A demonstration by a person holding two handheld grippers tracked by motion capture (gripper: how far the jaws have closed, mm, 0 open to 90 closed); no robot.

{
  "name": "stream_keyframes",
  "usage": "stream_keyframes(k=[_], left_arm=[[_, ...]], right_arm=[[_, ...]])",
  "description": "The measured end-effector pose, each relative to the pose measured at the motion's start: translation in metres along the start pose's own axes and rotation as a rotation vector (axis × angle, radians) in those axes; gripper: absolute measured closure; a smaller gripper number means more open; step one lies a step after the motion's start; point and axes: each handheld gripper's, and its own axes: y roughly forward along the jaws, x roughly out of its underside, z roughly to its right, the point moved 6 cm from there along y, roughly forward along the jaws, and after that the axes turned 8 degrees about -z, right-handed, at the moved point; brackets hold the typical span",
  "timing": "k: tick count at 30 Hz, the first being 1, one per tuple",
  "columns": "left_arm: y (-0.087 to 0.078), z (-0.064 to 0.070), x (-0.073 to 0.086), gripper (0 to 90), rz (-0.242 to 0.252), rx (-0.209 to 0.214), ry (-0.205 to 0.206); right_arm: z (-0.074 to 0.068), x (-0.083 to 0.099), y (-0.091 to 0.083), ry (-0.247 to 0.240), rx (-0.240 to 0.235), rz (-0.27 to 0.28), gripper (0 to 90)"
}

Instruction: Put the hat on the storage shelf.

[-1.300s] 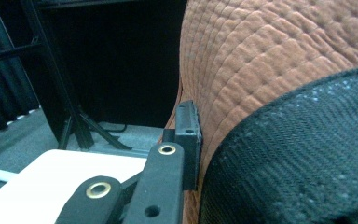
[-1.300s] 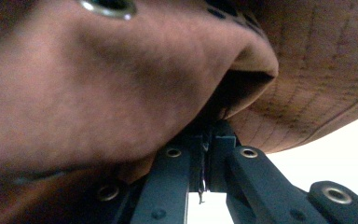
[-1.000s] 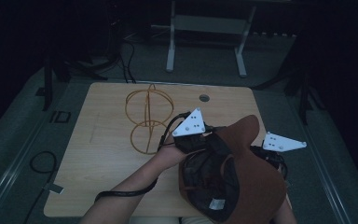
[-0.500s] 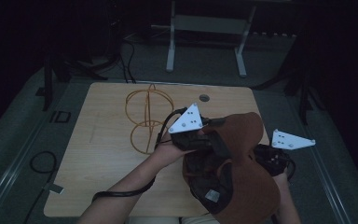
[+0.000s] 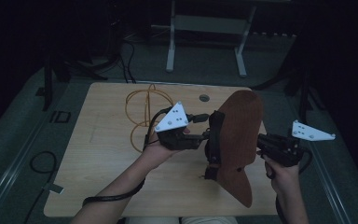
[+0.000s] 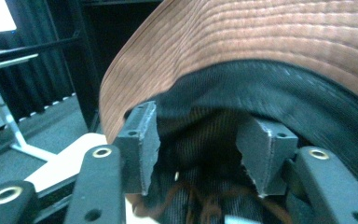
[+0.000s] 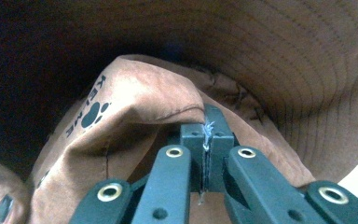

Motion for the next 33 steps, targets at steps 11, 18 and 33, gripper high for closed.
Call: stream_keyframes(k=[11, 18, 33], left_arm=[[-0.041, -0.001, 0.048, 35.2, -0.048, -0.07, -0.049], [-0.06, -0.002, 0.087, 26.3, -0.126, -0.106, -0.067], [-0.102, -0.019, 0.21, 4.8, -0.289, -0.336, -0.187]], right_arm=[[0.02, -0.02, -0.006, 0.027, 0.039, 0.06, 89.2], [0.03, -0.032, 0.0, 0.033, 0.068, 0.074, 89.2], [0.066, -0.064, 0.031, 0.081, 0.16, 0.096, 89.1]])
